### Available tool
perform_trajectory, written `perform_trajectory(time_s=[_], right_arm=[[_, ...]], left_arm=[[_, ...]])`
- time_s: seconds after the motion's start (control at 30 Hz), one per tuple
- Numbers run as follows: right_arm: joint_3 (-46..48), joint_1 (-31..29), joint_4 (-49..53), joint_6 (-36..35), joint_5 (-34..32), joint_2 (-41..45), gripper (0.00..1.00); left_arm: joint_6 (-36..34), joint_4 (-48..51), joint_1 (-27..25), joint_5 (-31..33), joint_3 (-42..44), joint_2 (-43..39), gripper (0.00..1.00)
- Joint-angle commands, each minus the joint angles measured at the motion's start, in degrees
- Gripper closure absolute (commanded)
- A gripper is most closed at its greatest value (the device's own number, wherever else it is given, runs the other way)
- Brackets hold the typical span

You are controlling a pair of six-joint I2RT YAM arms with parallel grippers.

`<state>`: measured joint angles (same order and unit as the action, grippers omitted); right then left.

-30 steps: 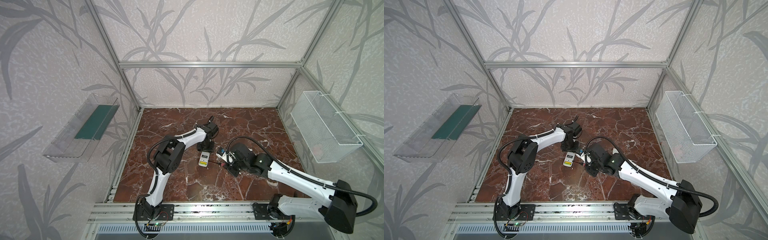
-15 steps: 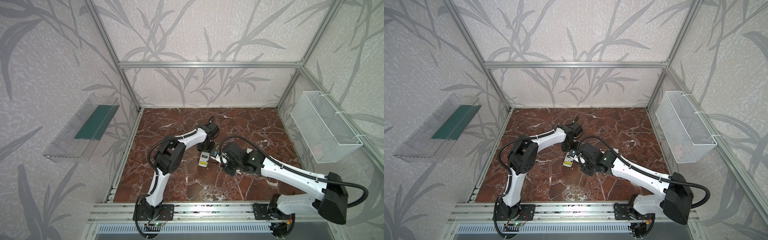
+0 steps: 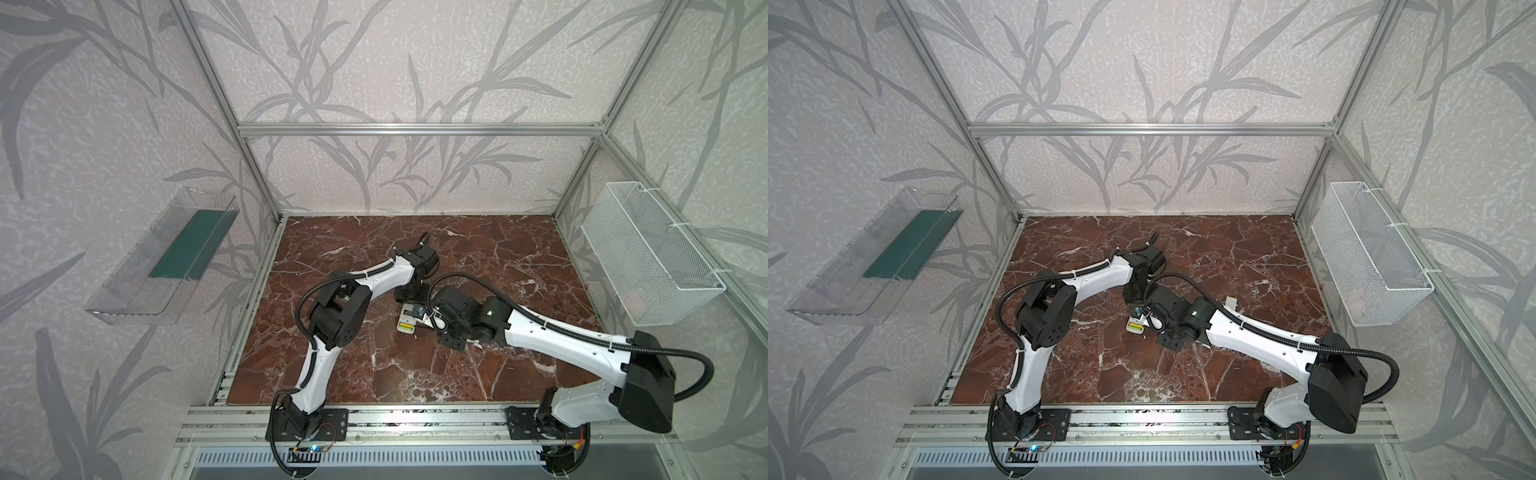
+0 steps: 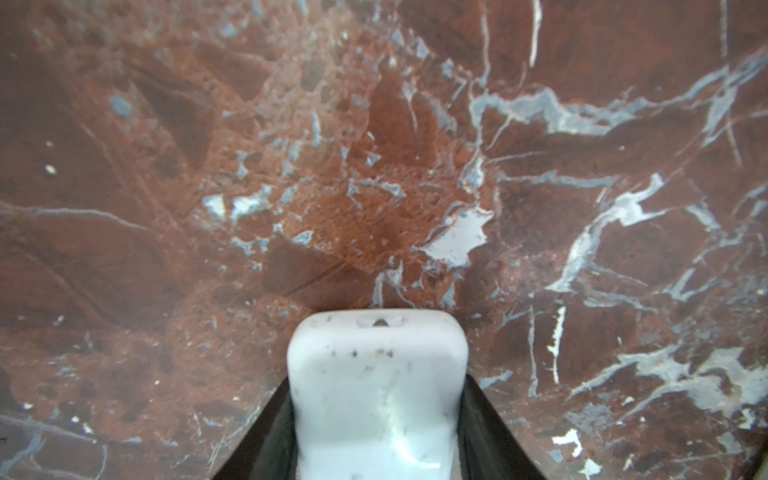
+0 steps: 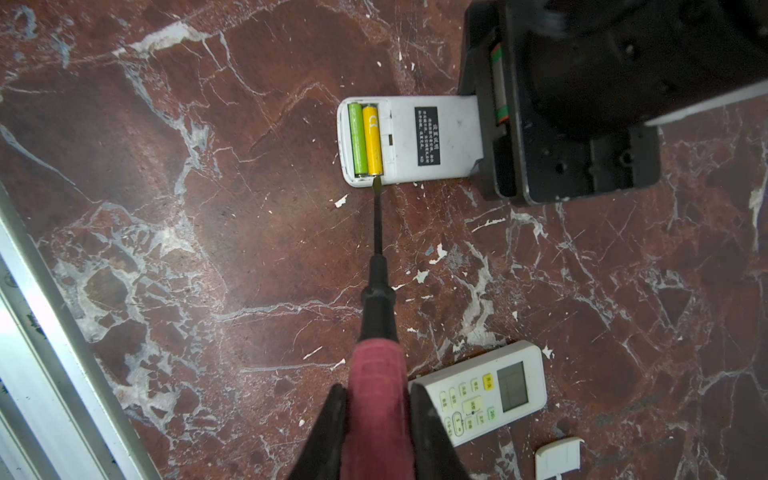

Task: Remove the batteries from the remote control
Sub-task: 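Hold the white remote with the left gripper while the right gripper aligns the screwdriver tip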

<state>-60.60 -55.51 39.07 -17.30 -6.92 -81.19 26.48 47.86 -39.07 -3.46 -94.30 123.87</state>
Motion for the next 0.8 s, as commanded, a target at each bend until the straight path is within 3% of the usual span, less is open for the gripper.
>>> perform_trajectory(time_s=[0.0, 0.77], right_arm=[[-2.06, -0.37, 1.75, -0.45, -0.64, -0.93, 1.0], [-3.36, -0.44, 1.44, -0.8, 1.28, 1.43, 1.0]], left_arm=[[-0.99, 1.99, -1.03, -0.57, 1.22, 2.45, 0.87], [-1.2, 0.71, -1.02, -1.31, 2.19, 3.12, 0.9]])
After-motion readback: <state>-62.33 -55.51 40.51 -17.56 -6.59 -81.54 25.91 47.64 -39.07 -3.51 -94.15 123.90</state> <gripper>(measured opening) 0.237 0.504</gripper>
